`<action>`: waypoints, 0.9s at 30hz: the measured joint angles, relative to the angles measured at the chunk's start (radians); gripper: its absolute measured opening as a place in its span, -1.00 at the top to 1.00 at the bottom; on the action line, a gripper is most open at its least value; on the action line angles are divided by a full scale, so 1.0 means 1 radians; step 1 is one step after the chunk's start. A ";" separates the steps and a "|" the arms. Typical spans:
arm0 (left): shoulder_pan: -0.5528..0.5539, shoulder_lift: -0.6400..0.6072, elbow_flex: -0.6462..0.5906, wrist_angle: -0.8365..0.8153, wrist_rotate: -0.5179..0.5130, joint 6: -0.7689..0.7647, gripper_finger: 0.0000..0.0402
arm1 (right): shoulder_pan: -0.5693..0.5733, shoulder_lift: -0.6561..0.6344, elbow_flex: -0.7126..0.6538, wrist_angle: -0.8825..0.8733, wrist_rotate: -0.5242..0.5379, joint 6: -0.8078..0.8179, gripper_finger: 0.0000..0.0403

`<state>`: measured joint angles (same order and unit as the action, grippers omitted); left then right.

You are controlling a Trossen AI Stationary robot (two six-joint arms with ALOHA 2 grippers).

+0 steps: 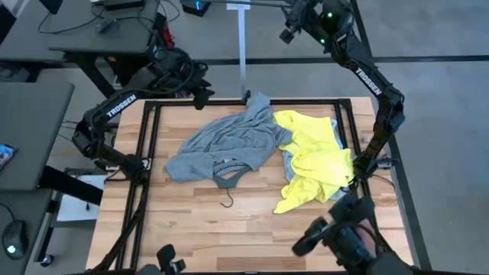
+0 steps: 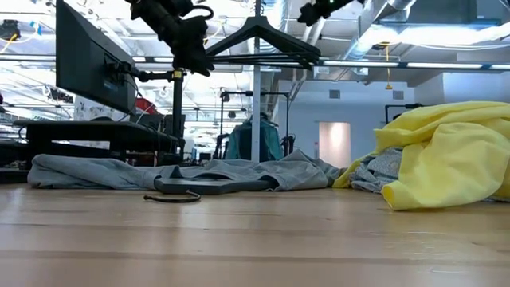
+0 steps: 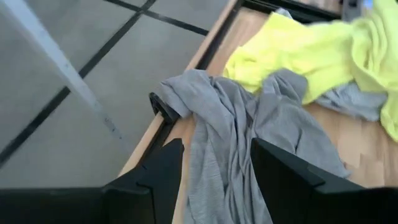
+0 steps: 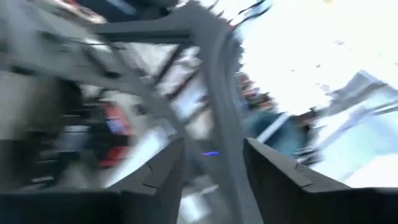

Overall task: Hang clothes
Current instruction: Remove the black hanger from clothes rack

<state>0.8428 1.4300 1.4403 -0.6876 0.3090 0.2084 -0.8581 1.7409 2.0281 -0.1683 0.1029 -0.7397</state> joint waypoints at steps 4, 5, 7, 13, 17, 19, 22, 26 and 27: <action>0.031 0.000 0.000 -0.002 -0.004 -0.048 0.14 | -0.026 0.037 0.001 0.029 0.010 -0.011 -0.09; 0.037 0.000 0.000 -0.003 -0.005 -0.057 0.14 | -0.031 0.051 0.000 0.026 0.013 -0.023 -0.13; 0.046 0.000 0.000 -0.002 -0.007 -0.065 0.14 | -0.036 0.077 -0.001 0.028 0.013 -0.045 -0.19; 0.055 0.000 0.000 -0.002 -0.010 -0.081 0.14 | -0.037 0.129 -0.001 0.145 0.035 -0.107 -0.23; 0.055 0.000 0.000 -0.002 -0.010 -0.087 0.14 | -0.045 0.158 -0.001 0.188 0.067 -0.159 -0.24; 0.055 0.000 0.000 -0.002 -0.010 -0.090 0.14 | -0.054 0.176 -0.001 0.201 0.085 -0.184 -0.24; 0.055 0.000 0.000 -0.002 -0.010 -0.095 0.14 | -0.060 0.196 -0.001 0.218 0.091 -0.213 -0.23; 0.055 0.000 0.000 -0.003 -0.009 -0.101 0.14 | -0.063 0.202 -0.001 0.253 0.110 -0.234 -0.15; 0.055 0.000 0.000 -0.004 -0.009 -0.101 0.14 | -0.063 0.202 -0.001 0.262 0.111 -0.236 -0.10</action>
<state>0.8982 1.4303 1.4406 -0.6914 0.2996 0.1074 -0.9207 1.9427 2.0274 0.0941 0.2142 -0.9752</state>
